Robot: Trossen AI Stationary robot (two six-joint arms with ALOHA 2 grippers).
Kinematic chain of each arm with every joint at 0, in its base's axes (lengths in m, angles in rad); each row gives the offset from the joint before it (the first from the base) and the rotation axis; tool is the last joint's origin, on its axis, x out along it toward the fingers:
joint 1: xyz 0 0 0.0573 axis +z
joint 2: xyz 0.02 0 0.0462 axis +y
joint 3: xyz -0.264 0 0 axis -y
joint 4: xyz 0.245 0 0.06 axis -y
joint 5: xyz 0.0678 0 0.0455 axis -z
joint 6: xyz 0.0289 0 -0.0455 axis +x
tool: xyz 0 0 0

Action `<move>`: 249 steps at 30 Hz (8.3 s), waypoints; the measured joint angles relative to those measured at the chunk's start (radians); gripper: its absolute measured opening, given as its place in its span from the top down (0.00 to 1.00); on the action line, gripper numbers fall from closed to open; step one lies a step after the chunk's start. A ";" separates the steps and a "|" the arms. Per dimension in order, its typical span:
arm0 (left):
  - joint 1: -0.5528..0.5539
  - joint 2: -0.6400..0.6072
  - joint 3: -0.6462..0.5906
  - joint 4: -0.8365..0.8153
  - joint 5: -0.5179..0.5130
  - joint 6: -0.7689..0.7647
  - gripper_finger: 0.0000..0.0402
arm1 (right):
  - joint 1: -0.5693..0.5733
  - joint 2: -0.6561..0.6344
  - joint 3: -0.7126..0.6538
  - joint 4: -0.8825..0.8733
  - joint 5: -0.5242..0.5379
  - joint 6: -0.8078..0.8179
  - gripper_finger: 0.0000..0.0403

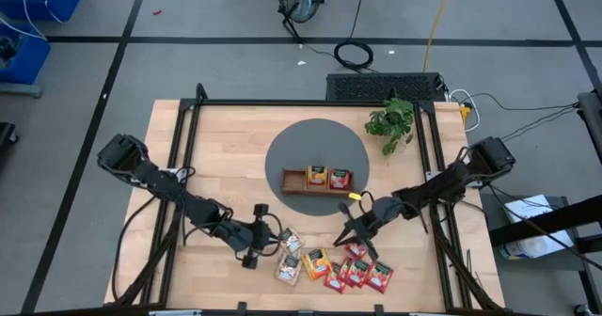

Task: Pick & Place Tea
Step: Put the brown tea bag into the left slot of the wooden organizer

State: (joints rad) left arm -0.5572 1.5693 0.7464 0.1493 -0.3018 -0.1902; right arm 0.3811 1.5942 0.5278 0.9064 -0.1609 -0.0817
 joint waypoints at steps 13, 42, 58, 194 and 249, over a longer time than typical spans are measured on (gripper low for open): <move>-0.179 0.126 0.024 0.174 -0.071 -0.137 0.91 | -0.094 0.313 0.280 -0.039 -0.165 0.143 1.00; -0.236 0.410 0.418 -0.156 -0.208 -0.243 0.91 | -0.046 0.359 0.416 -0.194 -0.155 0.433 0.81; -0.230 0.410 0.414 -0.258 -0.239 -0.325 0.91 | -0.081 0.482 0.497 -0.231 -0.210 0.585 0.66; -0.078 0.565 0.409 -0.037 -0.238 -0.222 0.91 | -0.108 0.386 0.497 -0.664 -0.098 0.592 0.59; -0.111 0.508 0.406 0.099 -0.215 -0.138 0.91 | -0.070 0.262 0.494 -0.726 -0.057 0.391 0.89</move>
State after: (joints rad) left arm -0.6683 2.0772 1.1523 0.2487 -0.5170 -0.3285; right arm 0.3110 1.8564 1.0214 0.1801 -0.2177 0.3097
